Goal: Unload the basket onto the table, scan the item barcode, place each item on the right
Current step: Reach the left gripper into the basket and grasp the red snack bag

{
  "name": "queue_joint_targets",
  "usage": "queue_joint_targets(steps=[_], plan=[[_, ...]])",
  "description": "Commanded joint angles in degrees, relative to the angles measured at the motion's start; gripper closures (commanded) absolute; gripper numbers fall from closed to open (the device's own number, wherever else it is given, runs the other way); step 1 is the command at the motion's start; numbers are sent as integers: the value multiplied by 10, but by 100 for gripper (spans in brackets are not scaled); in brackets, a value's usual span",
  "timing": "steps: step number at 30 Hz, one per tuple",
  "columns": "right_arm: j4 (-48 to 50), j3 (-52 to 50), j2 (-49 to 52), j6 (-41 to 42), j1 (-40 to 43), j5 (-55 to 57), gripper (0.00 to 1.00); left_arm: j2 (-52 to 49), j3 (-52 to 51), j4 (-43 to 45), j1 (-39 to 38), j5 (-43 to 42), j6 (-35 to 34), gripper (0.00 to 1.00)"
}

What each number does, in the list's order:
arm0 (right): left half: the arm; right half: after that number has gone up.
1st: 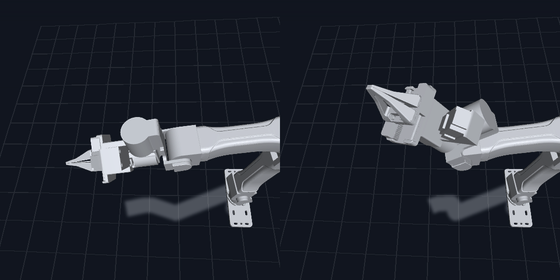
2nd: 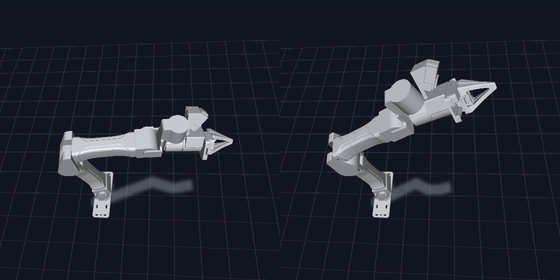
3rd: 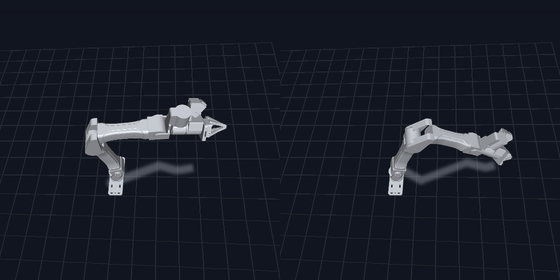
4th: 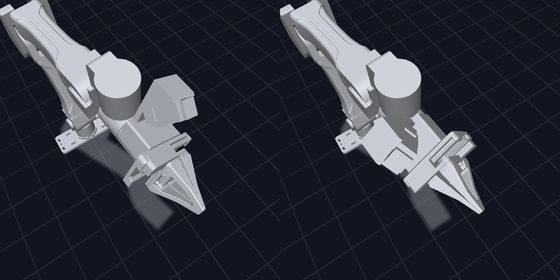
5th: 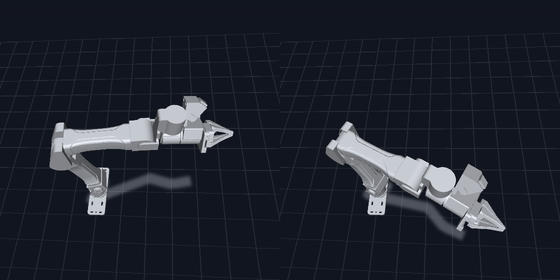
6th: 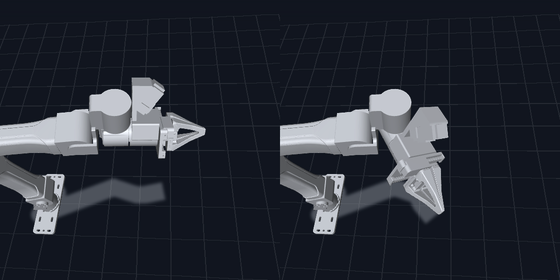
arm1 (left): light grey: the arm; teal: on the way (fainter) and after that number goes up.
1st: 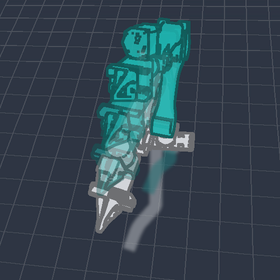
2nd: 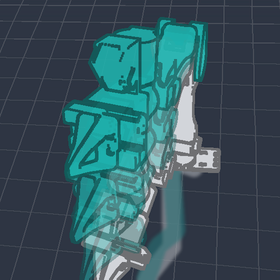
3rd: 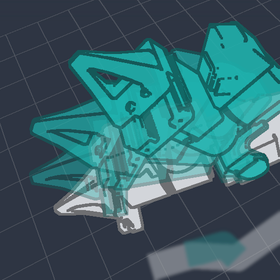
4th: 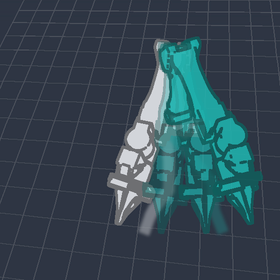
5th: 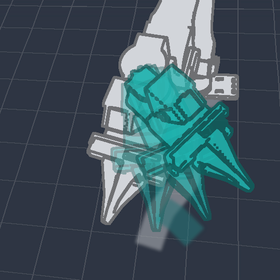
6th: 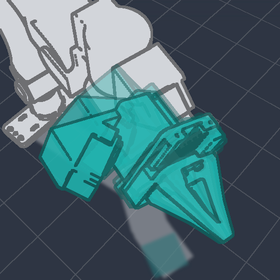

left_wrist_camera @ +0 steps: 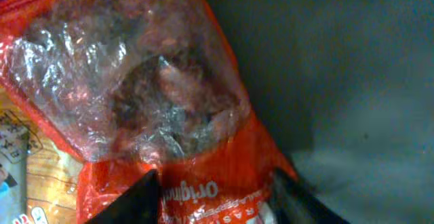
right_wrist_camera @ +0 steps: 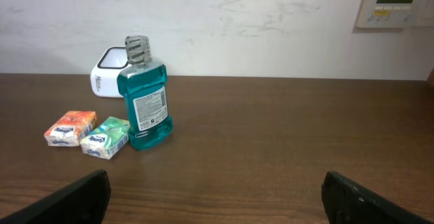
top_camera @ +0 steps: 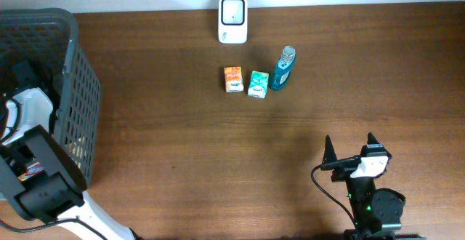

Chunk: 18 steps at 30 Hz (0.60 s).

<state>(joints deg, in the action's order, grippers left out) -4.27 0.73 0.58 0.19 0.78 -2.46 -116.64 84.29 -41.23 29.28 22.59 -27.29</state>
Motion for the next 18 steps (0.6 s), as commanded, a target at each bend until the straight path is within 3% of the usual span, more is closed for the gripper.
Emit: queue_joint_targets(steps=[1,3,8,9,10,11,13,18], plan=[[-1,-4,-4,0,3,-1,1,-5,-6,-10,5,8,-1,80],[-1,-4,-4,0,3,-1,1,-4,-5,-14,5,8,-1,100],[-1,-4,-4,0,3,-1,2,30,3,-24,5,6,-1,100],[-1,-4,-4,0,3,-1,2,46,6,-23,5,6,-1,92],[-1,-4,-4,0,3,-1,2,57,6,-17,5,6,-1,68],[-1,-4,-4,0,3,-1,2,61,6,-11,5,7,-1,33],[-1,-4,-4,0,3,-1,2,60,6,-8,6,8,-1,3],[-1,-4,-4,0,3,-1,2,7,3,-3,13,8,-1,1]])
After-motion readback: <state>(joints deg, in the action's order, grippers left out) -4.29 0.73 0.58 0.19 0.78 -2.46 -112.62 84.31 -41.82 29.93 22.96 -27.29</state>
